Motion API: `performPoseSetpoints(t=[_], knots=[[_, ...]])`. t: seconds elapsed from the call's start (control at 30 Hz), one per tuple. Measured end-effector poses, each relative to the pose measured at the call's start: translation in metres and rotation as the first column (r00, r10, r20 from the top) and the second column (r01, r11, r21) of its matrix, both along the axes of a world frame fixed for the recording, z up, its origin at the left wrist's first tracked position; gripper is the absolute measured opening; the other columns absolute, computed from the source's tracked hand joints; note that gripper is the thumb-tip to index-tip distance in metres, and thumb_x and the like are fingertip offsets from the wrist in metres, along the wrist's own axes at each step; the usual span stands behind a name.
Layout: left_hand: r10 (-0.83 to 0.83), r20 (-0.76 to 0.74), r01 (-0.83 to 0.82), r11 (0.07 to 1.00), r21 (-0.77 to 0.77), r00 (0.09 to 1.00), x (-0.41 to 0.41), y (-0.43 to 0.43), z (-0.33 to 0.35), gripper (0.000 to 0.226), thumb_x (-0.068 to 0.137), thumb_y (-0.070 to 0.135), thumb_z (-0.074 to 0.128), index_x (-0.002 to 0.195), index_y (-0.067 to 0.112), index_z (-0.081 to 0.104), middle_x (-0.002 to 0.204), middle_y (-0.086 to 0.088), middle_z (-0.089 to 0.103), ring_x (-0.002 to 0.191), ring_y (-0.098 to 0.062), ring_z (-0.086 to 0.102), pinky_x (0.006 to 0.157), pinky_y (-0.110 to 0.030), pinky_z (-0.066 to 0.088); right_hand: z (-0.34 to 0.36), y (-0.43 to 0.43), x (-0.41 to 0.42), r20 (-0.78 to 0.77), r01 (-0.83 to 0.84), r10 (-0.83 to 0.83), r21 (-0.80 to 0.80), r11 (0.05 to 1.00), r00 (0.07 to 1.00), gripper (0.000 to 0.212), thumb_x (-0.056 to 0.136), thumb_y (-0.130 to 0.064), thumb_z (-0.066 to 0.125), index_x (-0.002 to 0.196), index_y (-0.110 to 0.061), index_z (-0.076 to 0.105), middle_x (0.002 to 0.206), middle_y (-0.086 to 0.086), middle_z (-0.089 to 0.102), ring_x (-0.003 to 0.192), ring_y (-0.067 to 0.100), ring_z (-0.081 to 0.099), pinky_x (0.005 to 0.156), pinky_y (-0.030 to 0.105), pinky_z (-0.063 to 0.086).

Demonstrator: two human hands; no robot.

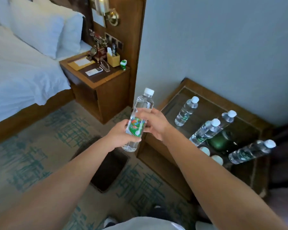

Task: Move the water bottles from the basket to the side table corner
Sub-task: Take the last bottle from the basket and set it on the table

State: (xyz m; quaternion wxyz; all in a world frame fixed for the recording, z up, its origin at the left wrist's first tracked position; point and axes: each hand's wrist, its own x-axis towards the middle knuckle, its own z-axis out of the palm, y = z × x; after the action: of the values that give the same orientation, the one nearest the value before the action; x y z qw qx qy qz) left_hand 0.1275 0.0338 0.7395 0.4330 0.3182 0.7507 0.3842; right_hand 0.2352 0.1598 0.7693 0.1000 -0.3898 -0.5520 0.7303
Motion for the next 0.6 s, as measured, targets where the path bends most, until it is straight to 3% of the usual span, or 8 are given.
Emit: performPoseSetpoints(t=[0.13, 0.23, 0.37, 0.5, 0.6], knots=[[-0.115, -0.067, 0.114, 0.993, -0.014, 0.991, 0.034, 0.037, 0.002, 0.061, 0.066, 0.018, 0.091, 0.116, 0.024, 0.056, 0.114, 0.003, 0.069, 0.107, -0.016, 0.065, 0.099, -0.043, 0.052, 0.004, 0.025, 0.045, 0.046, 0.015, -0.018, 0.069, 0.998, 0.999, 0.041, 0.083, -0.017, 0.078, 0.122, -0.012, 0.064, 0.116, 0.005, 0.072, 0.107, 0.022, 0.069, 0.091, 0.042, 0.058], [-0.209, -0.108, 0.207, 0.978, -0.029, 0.972, 0.067, 0.064, 0.003, 0.066, 0.070, 0.021, 0.089, 0.125, 0.028, 0.052, 0.119, 0.007, 0.066, 0.111, -0.013, 0.062, 0.098, -0.039, 0.050, 0.006, 0.051, 0.083, 0.077, 0.013, -0.016, 0.040, 0.999, 0.997, 0.049, 0.080, -0.018, 0.081, 0.126, -0.014, 0.063, 0.120, 0.006, 0.073, 0.111, 0.024, 0.070, 0.097, 0.049, 0.056], [-0.300, -0.154, 0.301, 0.954, -0.021, 0.941, 0.111, 0.105, 0.009, 0.074, 0.068, 0.024, 0.090, 0.131, 0.031, 0.051, 0.124, 0.008, 0.066, 0.114, -0.012, 0.063, 0.102, -0.044, 0.050, 0.020, 0.088, 0.138, 0.118, 0.001, -0.009, 0.069, 0.998, 0.993, 0.031, 0.084, -0.016, 0.077, 0.113, -0.016, 0.066, 0.110, 0.000, 0.074, 0.104, 0.017, 0.070, 0.098, 0.047, 0.056], [-0.360, -0.168, 0.362, 0.932, -0.022, 0.918, 0.157, 0.147, 0.019, 0.070, 0.068, 0.021, 0.090, 0.127, 0.032, 0.052, 0.122, 0.010, 0.065, 0.114, -0.011, 0.061, 0.096, -0.035, 0.048, 0.030, 0.122, 0.188, 0.144, 0.029, -0.050, 0.140, 0.990, 0.988, 0.051, 0.079, -0.021, 0.081, 0.125, -0.014, 0.061, 0.119, -0.001, 0.072, 0.108, 0.018, 0.069, 0.090, 0.045, 0.060], [-0.446, -0.135, 0.448, 0.894, -0.023, 0.885, 0.194, 0.171, 0.018, 0.063, 0.068, 0.019, 0.090, 0.114, 0.040, 0.052, 0.110, 0.018, 0.065, 0.100, -0.003, 0.061, 0.090, -0.029, 0.049, 0.029, 0.139, 0.228, 0.182, 0.015, -0.052, 0.198, 0.980, 0.982, 0.051, 0.080, -0.026, 0.082, 0.125, -0.021, 0.060, 0.120, -0.001, 0.070, 0.109, 0.018, 0.069, 0.088, 0.043, 0.061]])
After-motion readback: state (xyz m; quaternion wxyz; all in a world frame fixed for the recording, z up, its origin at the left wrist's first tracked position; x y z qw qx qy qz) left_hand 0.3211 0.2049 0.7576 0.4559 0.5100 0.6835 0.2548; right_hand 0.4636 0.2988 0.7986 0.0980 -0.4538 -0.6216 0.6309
